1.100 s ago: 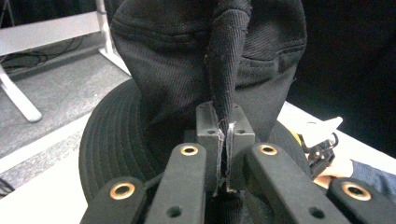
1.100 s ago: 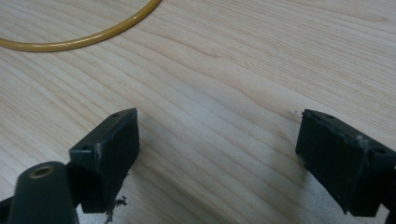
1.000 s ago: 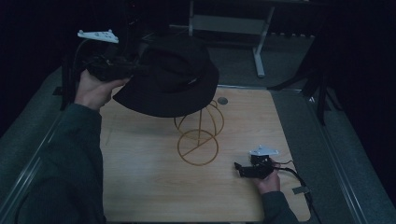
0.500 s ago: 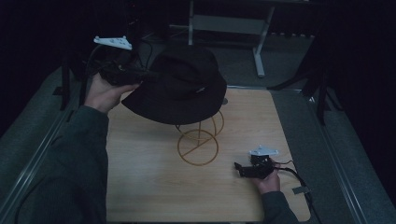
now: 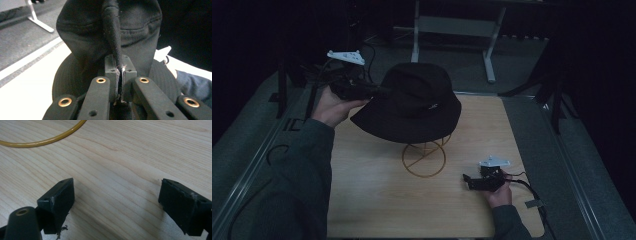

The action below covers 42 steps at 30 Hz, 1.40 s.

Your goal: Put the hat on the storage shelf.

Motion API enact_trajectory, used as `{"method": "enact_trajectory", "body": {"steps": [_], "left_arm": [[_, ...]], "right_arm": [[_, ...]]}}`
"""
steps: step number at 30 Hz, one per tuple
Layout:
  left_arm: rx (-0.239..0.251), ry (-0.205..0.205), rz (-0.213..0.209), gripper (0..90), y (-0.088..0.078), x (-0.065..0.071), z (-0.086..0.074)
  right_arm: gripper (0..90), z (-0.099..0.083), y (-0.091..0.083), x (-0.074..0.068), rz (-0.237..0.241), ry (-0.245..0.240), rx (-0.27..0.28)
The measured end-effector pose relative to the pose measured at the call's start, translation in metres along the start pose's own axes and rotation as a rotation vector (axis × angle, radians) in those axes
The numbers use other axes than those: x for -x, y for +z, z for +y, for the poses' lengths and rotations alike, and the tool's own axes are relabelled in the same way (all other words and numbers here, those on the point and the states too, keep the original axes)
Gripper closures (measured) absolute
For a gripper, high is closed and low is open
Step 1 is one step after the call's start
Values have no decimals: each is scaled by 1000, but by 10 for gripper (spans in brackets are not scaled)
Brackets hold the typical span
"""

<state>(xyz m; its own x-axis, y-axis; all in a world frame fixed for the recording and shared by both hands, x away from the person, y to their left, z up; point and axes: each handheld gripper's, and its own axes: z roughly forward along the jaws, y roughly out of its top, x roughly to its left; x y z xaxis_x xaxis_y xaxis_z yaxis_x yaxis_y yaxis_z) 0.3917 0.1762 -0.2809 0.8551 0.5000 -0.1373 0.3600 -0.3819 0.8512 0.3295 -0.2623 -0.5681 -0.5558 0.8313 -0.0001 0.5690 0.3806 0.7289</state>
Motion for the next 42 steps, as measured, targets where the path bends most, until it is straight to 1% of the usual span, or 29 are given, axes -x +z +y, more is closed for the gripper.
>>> {"method": "enact_trajectory", "body": {"steps": [5,7,11,15,18,20,22,27,30,32,35,37,40,42], "left_arm": [[-29,-1,-24,866,9,0,-7],[-32,2,-30,866,11,0,-10],[-32,6,-48,866,12,3,-14],[-34,25,-66,865,13,8,-16],[-50,26,-80,863,15,9,-20],[-61,30,-83,858,16,10,-23],[-66,25,-94,851,17,9,-26],[-116,22,-115,832,23,8,-34],[-146,34,-127,818,27,11,-37],[-162,38,-135,790,31,13,-37],[-164,34,-133,715,36,13,-38],[-159,28,-124,669,38,13,-38],[-172,24,-111,585,41,12,-39],[-155,10,-104,540,40,11,-39]], "right_arm": [[133,0,0,0,0,0,0],[133,0,0,0,0,0,0],[133,0,0,0,1,0,0],[133,0,0,0,1,0,0],[133,0,0,0,1,0,0],[133,0,0,0,1,0,0],[133,0,0,0,1,0,0],[133,0,0,0,1,0,0],[133,0,0,0,1,0,-1],[133,0,0,0,0,-1,0],[133,0,0,0,0,0,0],[133,0,0,0,1,-1,-1],[133,0,0,0,0,-1,0],[133,0,0,0,1,-1,-1]]}}
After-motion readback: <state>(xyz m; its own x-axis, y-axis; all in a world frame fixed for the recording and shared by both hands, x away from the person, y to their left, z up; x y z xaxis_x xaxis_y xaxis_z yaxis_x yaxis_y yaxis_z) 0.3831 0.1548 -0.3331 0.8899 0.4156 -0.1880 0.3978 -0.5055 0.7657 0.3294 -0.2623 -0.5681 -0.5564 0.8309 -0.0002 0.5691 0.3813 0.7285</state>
